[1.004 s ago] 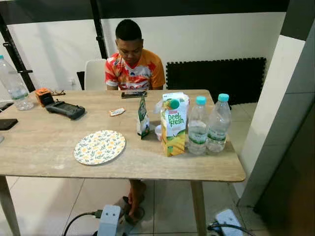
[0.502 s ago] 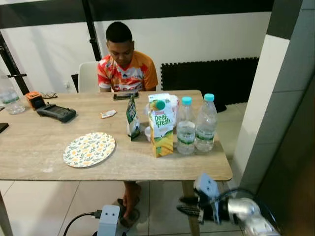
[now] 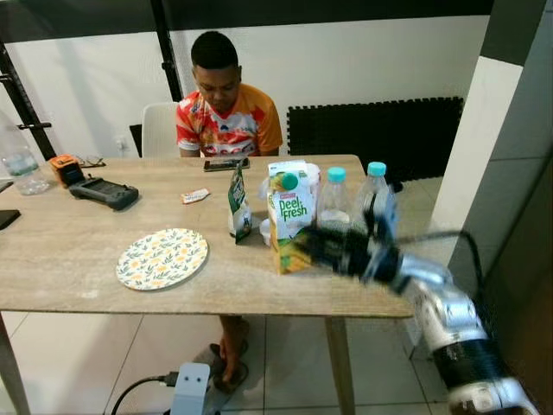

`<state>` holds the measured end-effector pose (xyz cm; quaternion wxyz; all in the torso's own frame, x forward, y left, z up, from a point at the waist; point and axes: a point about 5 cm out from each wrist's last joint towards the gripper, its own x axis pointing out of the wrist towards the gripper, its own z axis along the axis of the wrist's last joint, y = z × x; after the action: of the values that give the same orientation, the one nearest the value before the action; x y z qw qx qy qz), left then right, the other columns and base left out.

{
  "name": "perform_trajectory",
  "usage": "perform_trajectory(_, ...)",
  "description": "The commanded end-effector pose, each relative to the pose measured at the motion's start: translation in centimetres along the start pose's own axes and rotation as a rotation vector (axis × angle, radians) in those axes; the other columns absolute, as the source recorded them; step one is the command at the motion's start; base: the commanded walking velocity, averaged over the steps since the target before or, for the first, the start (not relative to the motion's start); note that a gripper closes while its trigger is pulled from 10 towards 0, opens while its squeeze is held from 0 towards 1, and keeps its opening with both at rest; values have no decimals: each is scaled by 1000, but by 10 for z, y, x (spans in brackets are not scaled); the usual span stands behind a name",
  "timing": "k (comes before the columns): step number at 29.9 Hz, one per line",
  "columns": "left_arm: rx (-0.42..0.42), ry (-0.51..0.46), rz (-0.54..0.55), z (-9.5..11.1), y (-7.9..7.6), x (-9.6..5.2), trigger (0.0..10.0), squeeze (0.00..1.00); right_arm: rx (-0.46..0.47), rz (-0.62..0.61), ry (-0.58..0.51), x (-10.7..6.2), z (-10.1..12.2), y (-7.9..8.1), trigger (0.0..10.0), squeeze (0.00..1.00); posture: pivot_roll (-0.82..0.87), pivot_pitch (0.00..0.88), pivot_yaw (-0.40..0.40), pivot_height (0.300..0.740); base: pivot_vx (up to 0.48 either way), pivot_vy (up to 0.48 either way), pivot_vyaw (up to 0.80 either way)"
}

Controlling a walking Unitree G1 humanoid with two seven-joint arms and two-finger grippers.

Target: Restocking fridge

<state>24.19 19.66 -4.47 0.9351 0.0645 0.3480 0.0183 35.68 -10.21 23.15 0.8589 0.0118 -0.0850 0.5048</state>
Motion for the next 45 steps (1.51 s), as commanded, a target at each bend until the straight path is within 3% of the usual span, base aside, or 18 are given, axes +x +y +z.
perform_trajectory(1, 14, 28, 3, -7, 2, -2, 10000, 0, -24, -85, 38, -1, -13, -4, 10000, 1000, 15, 83, 36, 740, 0, 0, 0)
perform_trajectory(6, 17, 27, 0, -7, 2, -2, 10000, 0, -44, -267, -44, 3, -1, -13, 10000, 1000, 17, 80, 34, 740, 0, 0, 0)
perform_trajectory(11, 22, 27, -2, -8, 2, -2, 10000, 0, -64, -348, -85, 4, 8, -18, 10000, 1000, 15, 77, 36, 740, 0, 0, 0)
perform_trajectory(12, 28, 27, -6, -8, 1, -2, 10000, 0, -69, -390, -127, 4, 16, -22, 10000, 0, 15, 77, 37, 740, 0, 0, 0)
perform_trajectory(16, 44, 27, -17, -9, 0, -2, 10000, 0, -65, -456, -219, 4, 32, -30, 10000, 0, 15, 77, 37, 740, 0, 0, 0)
perform_trajectory(19, 101, -61, -48, 1, -3, -2, 10000, 0, -53, -501, -253, 4, 38, -37, 10000, 0, 12, 74, 36, 740, 0, 0, 0)
perform_trajectory(23, 168, -315, -160, 35, -4, -8, 10000, 0, -34, -581, -242, 1, 39, -47, 10000, 0, 12, 80, 36, 740, 0, 0, 0)
perform_trajectory(26, 195, -406, -234, 48, -7, -14, 10000, 0, -14, -626, -241, -1, 37, -52, 10000, 0, 13, 81, 34, 740, 0, 0, 0)
perform_trajectory(29, 235, -553, -376, 70, -21, -30, 10000, 0, 65, -664, -255, -2, 32, -57, 10000, 0, 24, 82, 28, 740, 0, 0, 0)
perform_trajectory(33, 241, -604, -413, 81, -26, -37, 10000, 0, 85, -669, -259, -1, 31, -58, 10000, 0, 25, 85, 29, 740, 0, 0, 0)
perform_trajectory(36, 232, -662, -450, 96, -33, -45, 10000, 0, 95, -660, -243, 4, 30, -59, 10000, 0, 25, 87, 30, 740, 0, 0, 0)
perform_trajectory(37, 200, -707, -492, 109, -40, -53, 10000, 0, 90, -632, -210, 10, 29, -57, 10000, 0, 24, 89, 29, 740, 0, 0, 0)
perform_trajectory(45, 153, -729, -544, 129, -52, -63, 10000, 0, 59, -531, -166, 29, 35, -51, 10000, 0, 23, 91, 24, 740, 0, 0, 0)
